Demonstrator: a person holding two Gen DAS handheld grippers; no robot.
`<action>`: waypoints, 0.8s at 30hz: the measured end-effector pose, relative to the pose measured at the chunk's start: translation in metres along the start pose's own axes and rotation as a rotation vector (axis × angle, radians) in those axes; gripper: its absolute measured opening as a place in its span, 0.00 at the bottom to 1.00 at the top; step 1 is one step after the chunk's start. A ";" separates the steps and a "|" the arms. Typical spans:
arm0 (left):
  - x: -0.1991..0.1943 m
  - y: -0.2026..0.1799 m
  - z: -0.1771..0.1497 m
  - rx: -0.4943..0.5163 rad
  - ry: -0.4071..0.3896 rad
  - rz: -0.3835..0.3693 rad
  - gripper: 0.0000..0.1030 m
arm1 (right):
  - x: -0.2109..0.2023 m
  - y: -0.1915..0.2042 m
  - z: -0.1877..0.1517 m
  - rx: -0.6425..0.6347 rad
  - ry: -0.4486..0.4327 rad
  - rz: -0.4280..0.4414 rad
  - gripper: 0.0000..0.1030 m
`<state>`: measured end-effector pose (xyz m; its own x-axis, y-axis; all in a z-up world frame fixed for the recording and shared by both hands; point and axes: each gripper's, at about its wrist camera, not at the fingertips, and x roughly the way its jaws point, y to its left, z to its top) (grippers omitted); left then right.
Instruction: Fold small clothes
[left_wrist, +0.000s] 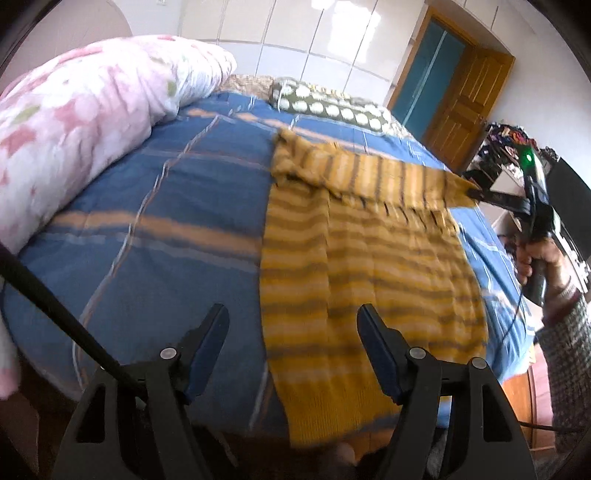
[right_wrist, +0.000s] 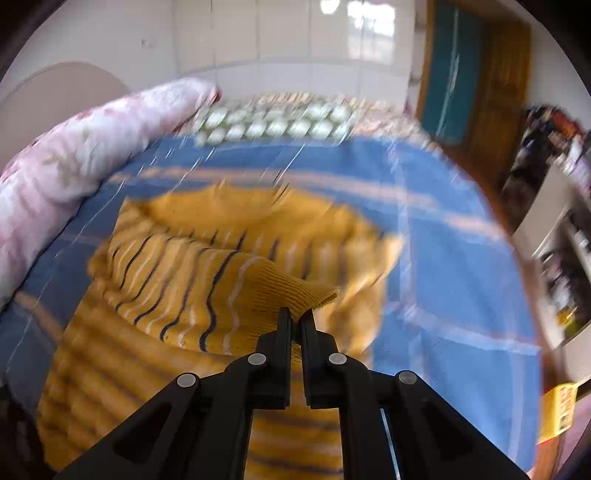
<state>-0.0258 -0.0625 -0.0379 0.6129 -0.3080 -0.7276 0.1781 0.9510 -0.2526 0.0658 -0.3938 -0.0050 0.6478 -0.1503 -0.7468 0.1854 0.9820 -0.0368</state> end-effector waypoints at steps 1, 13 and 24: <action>0.009 0.002 0.012 -0.003 -0.010 0.001 0.69 | 0.007 -0.006 0.005 0.006 0.010 -0.014 0.08; 0.161 0.030 0.149 -0.114 0.064 -0.010 0.68 | 0.029 -0.025 -0.008 0.105 0.047 0.024 0.34; 0.242 0.063 0.137 -0.181 -0.009 0.062 0.31 | 0.088 0.097 0.059 0.105 0.124 0.389 0.34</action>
<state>0.2392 -0.0737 -0.1430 0.6254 -0.2481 -0.7398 -0.0009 0.9479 -0.3186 0.1842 -0.3184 -0.0352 0.5917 0.2507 -0.7662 0.0229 0.9448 0.3269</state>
